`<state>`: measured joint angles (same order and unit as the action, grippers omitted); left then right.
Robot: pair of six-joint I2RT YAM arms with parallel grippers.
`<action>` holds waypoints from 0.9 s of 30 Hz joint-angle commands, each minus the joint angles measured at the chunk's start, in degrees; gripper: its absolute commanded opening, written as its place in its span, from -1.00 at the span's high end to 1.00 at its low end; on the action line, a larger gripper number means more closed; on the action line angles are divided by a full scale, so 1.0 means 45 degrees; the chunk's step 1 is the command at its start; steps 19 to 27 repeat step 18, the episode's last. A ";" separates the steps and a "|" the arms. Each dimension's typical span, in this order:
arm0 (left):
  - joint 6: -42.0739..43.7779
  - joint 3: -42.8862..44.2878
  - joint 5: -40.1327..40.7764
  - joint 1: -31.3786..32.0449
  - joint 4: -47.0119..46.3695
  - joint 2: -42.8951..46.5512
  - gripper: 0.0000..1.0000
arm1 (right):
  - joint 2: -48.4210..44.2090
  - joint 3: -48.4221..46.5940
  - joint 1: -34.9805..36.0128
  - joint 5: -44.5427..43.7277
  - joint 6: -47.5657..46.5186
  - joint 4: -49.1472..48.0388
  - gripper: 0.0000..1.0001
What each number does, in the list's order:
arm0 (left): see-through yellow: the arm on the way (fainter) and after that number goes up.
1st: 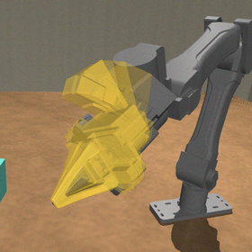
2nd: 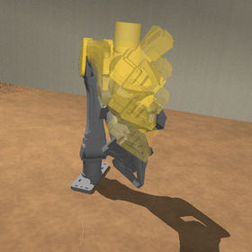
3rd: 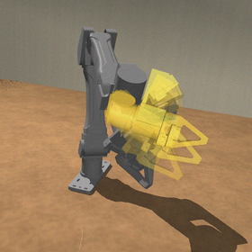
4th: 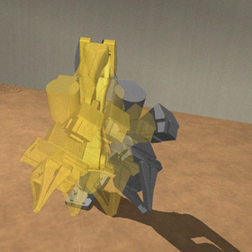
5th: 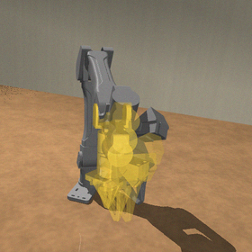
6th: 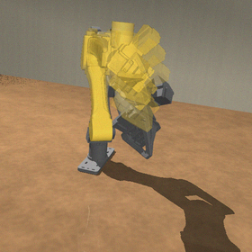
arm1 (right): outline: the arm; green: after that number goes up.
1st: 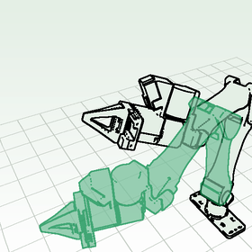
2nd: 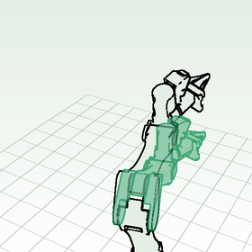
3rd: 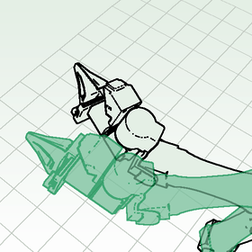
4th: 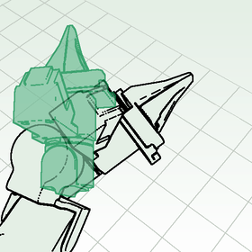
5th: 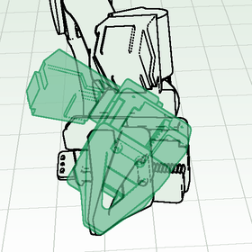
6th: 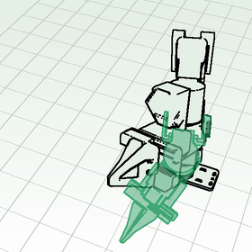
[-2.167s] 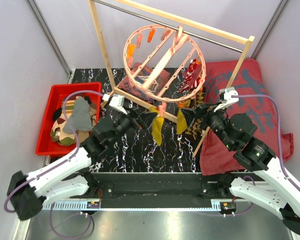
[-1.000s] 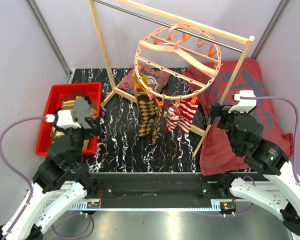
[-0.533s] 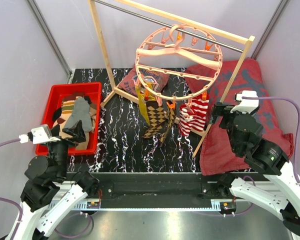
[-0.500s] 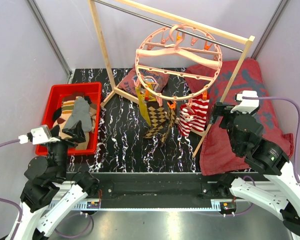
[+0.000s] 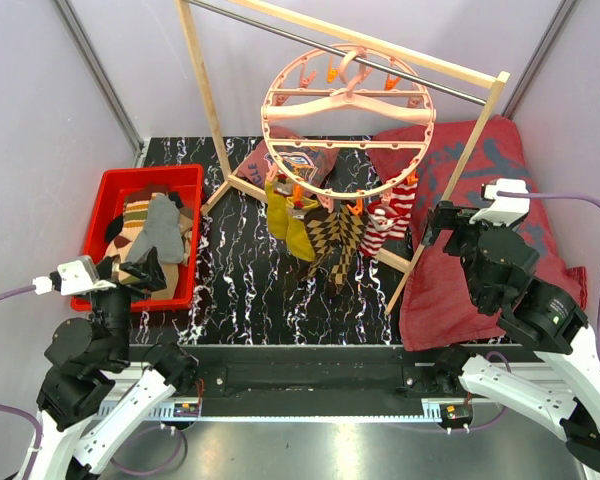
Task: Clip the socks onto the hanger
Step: Reset both arms
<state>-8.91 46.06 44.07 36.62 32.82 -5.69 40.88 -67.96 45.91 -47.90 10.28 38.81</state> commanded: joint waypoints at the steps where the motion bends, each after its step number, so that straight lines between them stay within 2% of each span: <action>1: 0.0358 0.0467 0.0401 -0.0013 -0.0203 0.0054 -0.98 | -0.0042 -0.0541 0.0052 -0.0137 -0.0020 -0.0225 -0.99; 27: 0.0436 0.0447 0.0518 -0.0033 -0.0203 0.0249 -0.98 | -0.0042 -0.0600 0.0052 -0.0254 -0.0254 -0.0206 -0.99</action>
